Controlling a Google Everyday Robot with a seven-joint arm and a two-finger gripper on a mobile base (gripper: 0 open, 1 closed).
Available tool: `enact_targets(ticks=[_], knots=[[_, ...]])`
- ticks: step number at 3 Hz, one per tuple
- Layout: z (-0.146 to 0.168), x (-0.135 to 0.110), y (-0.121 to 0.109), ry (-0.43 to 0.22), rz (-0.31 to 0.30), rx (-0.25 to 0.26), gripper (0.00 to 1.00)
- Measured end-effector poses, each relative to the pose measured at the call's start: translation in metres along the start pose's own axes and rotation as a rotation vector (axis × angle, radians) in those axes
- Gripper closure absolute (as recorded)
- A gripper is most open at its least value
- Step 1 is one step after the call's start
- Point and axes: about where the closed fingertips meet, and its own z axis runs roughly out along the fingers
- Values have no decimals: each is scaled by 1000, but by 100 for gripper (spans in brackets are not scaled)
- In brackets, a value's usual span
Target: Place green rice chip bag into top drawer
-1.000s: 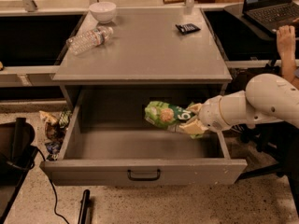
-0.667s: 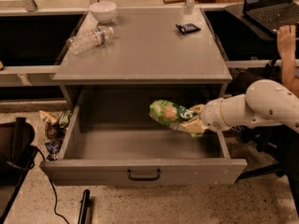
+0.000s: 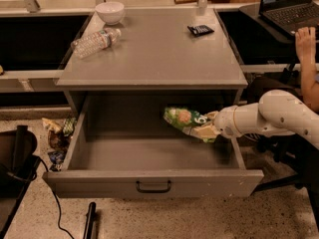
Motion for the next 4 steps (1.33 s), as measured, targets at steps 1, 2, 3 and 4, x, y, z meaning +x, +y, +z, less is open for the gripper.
enact_targets(ticks=[1, 2, 3, 4], knots=[[8, 3, -12, -3, 20, -1, 81], [14, 3, -18, -6, 28, -6, 57], [17, 3, -21, -13, 28, -12, 34], [19, 2, -22, -34, 19, -20, 3]])
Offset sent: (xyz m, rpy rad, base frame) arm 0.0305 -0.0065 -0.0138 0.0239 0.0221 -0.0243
